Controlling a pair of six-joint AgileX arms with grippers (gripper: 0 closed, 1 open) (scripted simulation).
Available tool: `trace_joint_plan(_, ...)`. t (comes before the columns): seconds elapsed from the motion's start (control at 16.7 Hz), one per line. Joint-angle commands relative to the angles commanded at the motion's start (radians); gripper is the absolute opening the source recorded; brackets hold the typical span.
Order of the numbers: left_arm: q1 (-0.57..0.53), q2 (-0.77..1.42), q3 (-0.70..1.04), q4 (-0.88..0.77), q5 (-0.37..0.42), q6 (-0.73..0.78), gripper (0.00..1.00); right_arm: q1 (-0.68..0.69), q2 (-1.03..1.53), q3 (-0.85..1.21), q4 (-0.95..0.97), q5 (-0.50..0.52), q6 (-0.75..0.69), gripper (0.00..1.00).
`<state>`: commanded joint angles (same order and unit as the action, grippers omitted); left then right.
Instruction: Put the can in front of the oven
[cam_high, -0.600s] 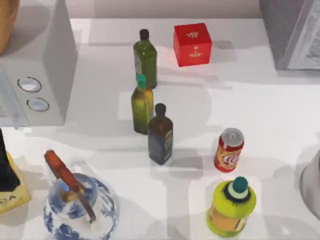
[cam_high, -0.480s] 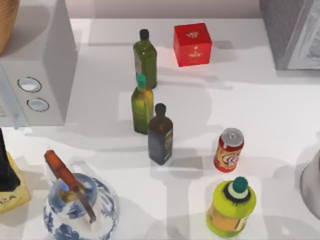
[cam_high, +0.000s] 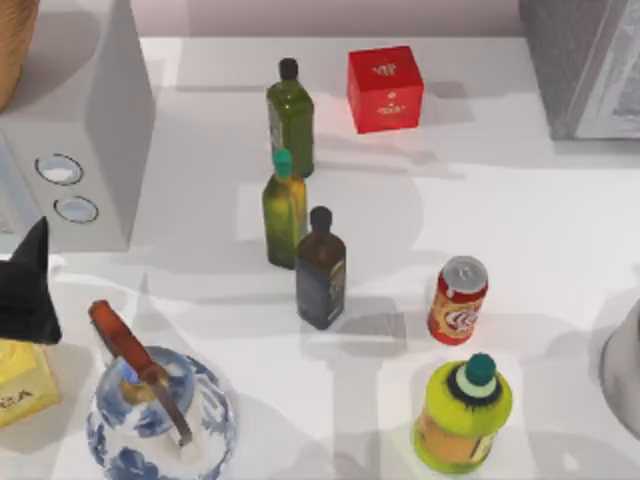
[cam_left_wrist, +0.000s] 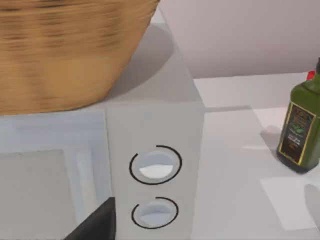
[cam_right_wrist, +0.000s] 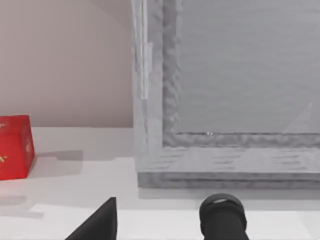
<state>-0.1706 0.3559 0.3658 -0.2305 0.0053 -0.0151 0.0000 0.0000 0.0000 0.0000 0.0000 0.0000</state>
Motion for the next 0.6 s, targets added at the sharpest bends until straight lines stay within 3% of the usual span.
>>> trace_joint_plan(0.6, -0.403, 1.155, 1.06, -0.672, 0.014, -0.054, 1.0, 0.0, 0.0, 0.0, 0.0, 0.0, 0.0, 1.0)
